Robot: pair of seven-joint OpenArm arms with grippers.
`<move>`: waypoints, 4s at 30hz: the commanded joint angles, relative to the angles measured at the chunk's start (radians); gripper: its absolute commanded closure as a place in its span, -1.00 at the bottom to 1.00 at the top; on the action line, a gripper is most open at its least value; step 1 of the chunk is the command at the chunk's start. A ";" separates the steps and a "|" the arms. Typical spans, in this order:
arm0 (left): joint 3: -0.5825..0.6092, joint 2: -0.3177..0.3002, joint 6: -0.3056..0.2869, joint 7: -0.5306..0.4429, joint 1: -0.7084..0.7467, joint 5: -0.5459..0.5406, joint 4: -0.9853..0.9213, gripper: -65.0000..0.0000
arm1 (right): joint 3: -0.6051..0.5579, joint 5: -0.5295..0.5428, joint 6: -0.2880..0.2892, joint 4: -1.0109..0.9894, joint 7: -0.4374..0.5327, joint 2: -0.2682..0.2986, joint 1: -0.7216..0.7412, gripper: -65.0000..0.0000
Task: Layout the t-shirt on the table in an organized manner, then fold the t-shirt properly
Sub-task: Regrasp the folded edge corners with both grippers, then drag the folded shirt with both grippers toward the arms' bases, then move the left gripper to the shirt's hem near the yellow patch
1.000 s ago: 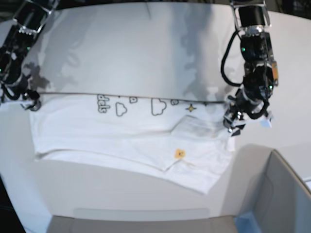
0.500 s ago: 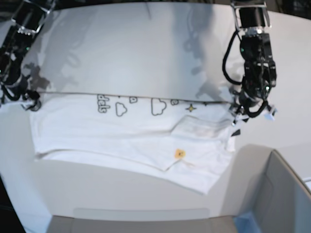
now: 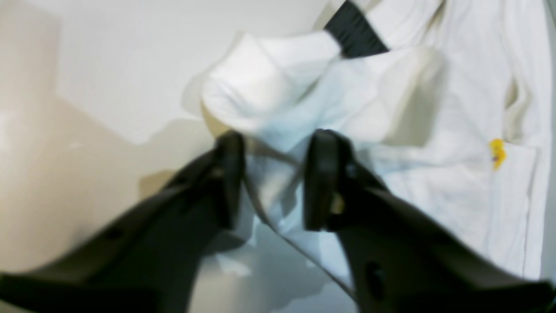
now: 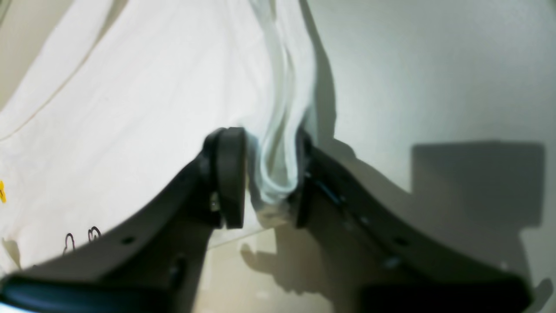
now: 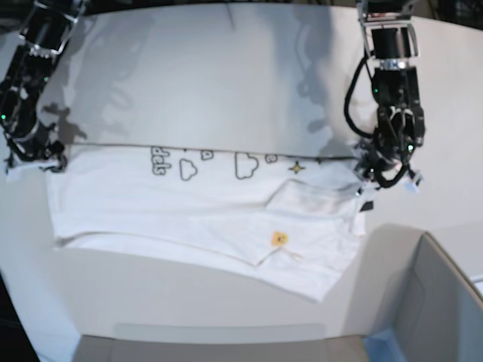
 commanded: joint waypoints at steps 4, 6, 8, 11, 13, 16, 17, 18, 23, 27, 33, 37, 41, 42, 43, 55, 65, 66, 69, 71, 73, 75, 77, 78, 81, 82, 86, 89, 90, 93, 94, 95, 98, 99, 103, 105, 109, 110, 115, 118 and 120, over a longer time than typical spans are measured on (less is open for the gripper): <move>-0.012 -0.009 0.001 -0.005 -0.009 0.004 -0.013 0.76 | 0.012 0.009 0.002 0.015 0.016 0.027 0.015 1.00; -0.012 -0.009 0.001 -0.002 -0.008 0.004 -0.013 0.89 | 0.013 0.009 0.002 0.015 0.014 0.029 0.010 1.00; -0.006 -0.009 0.001 0.006 -0.005 0.002 -0.009 0.95 | 0.013 0.009 0.002 0.018 0.012 0.029 -0.017 1.00; -0.006 -0.009 0.001 0.006 0.030 0.002 0.014 1.00 | 0.013 0.013 0.002 0.022 0.011 0.029 -0.051 1.00; -0.010 -0.009 0.001 0.006 0.070 0.001 0.073 1.00 | 0.015 0.015 0.002 0.024 -0.011 0.029 -0.076 1.00; -0.013 -0.009 0.004 0.006 0.158 0.001 0.192 1.00 | 0.038 0.016 0.002 0.070 -0.035 0.032 -0.123 1.00; -0.013 -0.009 0.004 0.006 0.184 0.001 0.225 1.00 | 0.049 0.016 0.002 0.096 -0.046 0.027 -0.142 1.00; -0.013 -0.009 0.004 0.006 0.215 0.001 0.262 1.00 | 0.059 0.016 0.002 0.130 -0.061 0.023 -0.160 1.00; -0.015 -0.003 0.004 0.007 0.348 0.001 0.382 1.00 | 0.119 0.016 0.003 0.275 -0.138 -0.002 -0.237 1.00; -0.015 -0.001 0.005 0.007 0.436 0.001 0.463 1.00 | 0.162 0.016 0.006 0.387 -0.190 -0.026 -0.307 1.00; -0.015 -0.001 0.005 0.007 0.546 0.001 0.525 1.00 | 0.171 0.016 0.006 0.446 -0.238 -0.042 -0.398 1.00; -0.015 0.000 0.005 0.007 0.612 0.001 0.538 1.00 | 0.171 0.016 0.006 0.446 -0.231 -0.043 -0.455 1.00; -0.015 0.007 0.005 0.006 0.666 0.001 0.549 1.00 | 0.171 0.016 0.006 0.446 -0.230 -0.039 -0.484 1.00; -0.017 0.013 0.005 0.006 0.667 0.001 0.549 1.00 | 0.171 0.016 0.008 0.446 -0.230 -0.037 -0.485 1.00; -0.018 0.016 0.005 0.006 0.667 0.002 0.549 1.00 | 0.171 0.016 0.008 0.446 -0.228 -0.037 -0.485 1.00; -0.119 0.036 0.171 0.121 0.644 -0.001 0.591 0.51 | 0.171 0.016 0.008 0.447 -0.228 -0.028 -0.478 0.53; -0.119 0.039 0.229 0.207 0.580 -0.002 0.592 0.49 | 0.179 0.010 0.003 0.487 -0.230 -0.014 -0.471 0.26; -0.119 0.039 0.229 0.207 0.580 -0.002 0.592 0.49 | 0.191 0.010 0.003 0.489 -0.233 -0.014 -0.471 0.26; -0.121 0.037 0.229 0.207 0.578 -0.002 0.592 0.49 | 0.222 0.010 0.003 0.489 -0.236 -0.014 -0.456 0.26; -0.121 0.037 0.229 0.204 0.578 -0.002 0.592 0.49 | 0.251 0.010 0.002 0.489 -0.236 -0.014 -0.453 0.26; -0.122 0.036 0.229 0.202 0.578 -0.002 0.592 0.49 | 0.282 0.010 0.002 0.489 -0.236 -0.013 -0.453 0.26; -0.122 0.036 0.229 0.202 0.578 -0.002 0.592 0.49 | 0.302 0.009 0.002 0.489 -0.236 -0.002 -0.453 0.26; -0.125 0.036 0.229 0.202 0.580 -0.002 0.592 0.49 | 0.306 0.009 0.002 0.487 -0.236 0.012 -0.451 0.26; -0.144 0.039 0.229 0.202 0.580 -0.002 0.592 0.49 | 0.308 0.007 0.002 0.487 -0.236 0.014 -0.451 0.26; -0.211 0.057 0.229 0.200 0.580 -0.002 0.592 0.49 | 0.308 -0.014 0.002 0.487 -0.230 0.014 -0.447 0.26; -0.231 0.060 0.229 0.199 0.580 -0.002 0.592 0.49 | 0.308 -0.017 0.002 0.487 -0.230 0.014 -0.436 0.26; -0.288 0.054 0.229 0.194 0.577 -0.002 0.594 0.49 | 0.308 -0.013 0.002 0.489 -0.230 0.014 -0.419 0.26; -0.307 0.045 0.229 0.194 0.560 -0.002 0.594 0.49 | 0.303 -0.019 0.002 0.506 -0.235 0.010 -0.387 0.26; -0.310 0.039 0.229 0.200 0.560 -0.002 0.594 0.49 | 0.300 -0.019 0.002 0.521 -0.236 0.010 -0.387 0.26; -0.300 0.039 0.229 0.204 0.560 -0.002 0.594 0.49 | 0.296 -0.019 0.002 0.553 -0.236 0.009 -0.387 0.26; -0.299 0.040 0.229 0.204 0.560 -0.002 0.594 0.49 | 0.296 -0.014 0.003 0.564 -0.236 0.009 -0.387 0.26; -0.299 0.043 0.229 0.205 0.560 -0.004 0.594 0.49 | 0.296 -0.013 0.008 0.578 -0.233 0.009 -0.387 0.26; -0.299 0.045 0.229 0.205 0.560 -0.004 0.594 0.49 | 0.230 -0.011 0.008 0.639 -0.231 0.009 -0.387 0.27; -0.299 0.045 0.229 0.205 0.560 -0.004 0.594 0.49 | 0.194 -0.011 0.008 0.657 -0.231 0.009 -0.390 0.28; -0.299 0.045 0.229 0.205 0.560 -0.004 0.592 0.49 | 0.013 -0.010 0.008 0.682 -0.228 0.006 -0.385 0.35; -0.300 0.045 0.229 0.205 0.560 -0.004 0.592 0.49 | -0.057 -0.010 0.008 0.682 -0.227 0.003 -0.382 0.40; -0.302 0.048 0.229 0.205 0.560 -0.004 0.592 0.49 | -0.083 -0.017 0.008 0.682 -0.216 -0.043 -0.358 0.69; -0.302 0.048 0.229 0.205 0.560 -0.004 0.592 0.49 | -0.085 -0.017 0.008 0.680 -0.216 -0.046 -0.356 0.84; -0.302 0.048 0.229 0.205 0.560 -0.004 0.592 0.50 | -0.097 -0.033 0.003 0.631 -0.222 -0.049 -0.332 1.00; -0.302 0.048 0.229 0.205 0.560 -0.004 0.592 0.60 | -0.143 -0.070 0.002 0.556 -0.222 -0.046 -0.320 1.00; -0.302 0.048 0.229 0.205 0.560 -0.004 0.592 0.64 | -0.162 -0.091 0.002 0.481 -0.222 -0.048 -0.301 1.00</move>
